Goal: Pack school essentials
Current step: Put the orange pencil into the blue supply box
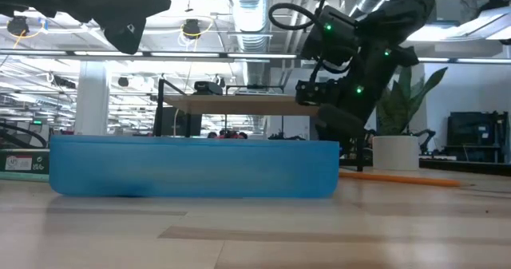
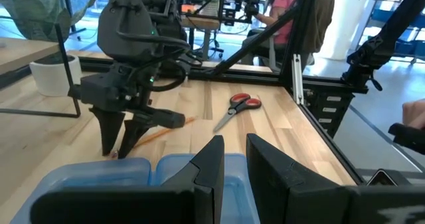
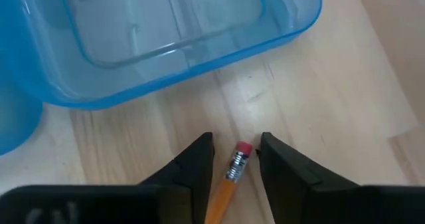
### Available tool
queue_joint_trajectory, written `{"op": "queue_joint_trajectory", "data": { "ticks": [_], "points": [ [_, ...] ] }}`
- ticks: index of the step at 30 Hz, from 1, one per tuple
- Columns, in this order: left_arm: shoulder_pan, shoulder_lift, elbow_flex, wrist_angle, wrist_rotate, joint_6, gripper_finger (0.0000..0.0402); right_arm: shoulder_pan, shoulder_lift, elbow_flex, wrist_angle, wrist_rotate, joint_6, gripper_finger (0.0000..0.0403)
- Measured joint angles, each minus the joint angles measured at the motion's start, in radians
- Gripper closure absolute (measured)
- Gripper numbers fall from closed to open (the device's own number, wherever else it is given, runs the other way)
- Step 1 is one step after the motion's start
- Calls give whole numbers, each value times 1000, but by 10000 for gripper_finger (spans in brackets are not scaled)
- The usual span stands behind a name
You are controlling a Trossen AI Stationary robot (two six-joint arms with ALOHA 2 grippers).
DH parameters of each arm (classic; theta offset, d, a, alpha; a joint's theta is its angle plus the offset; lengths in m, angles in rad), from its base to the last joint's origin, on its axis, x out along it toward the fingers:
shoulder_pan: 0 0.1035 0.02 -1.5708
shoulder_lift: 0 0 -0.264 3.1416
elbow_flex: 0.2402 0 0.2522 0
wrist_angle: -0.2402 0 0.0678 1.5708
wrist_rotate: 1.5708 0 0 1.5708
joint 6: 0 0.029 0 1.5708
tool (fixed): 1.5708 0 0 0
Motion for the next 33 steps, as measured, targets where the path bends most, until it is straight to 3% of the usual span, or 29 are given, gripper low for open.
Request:
{"op": "queue_joint_trajectory", "data": {
  "ticks": [11, 22, 33],
  "points": [
    [0, 0, 0, 1, 0, -1, 351, 39, -1, 2, -55, 10, -31, 389],
    [0, 0, 0, -1, 1, -2, 351, 59, -142, -15, -205, 17, -30, 399],
    [0, 0, 0, 4, -1, -3, 351, 109, -291, -10, -222, 61, -3, 402]
  ]
}}
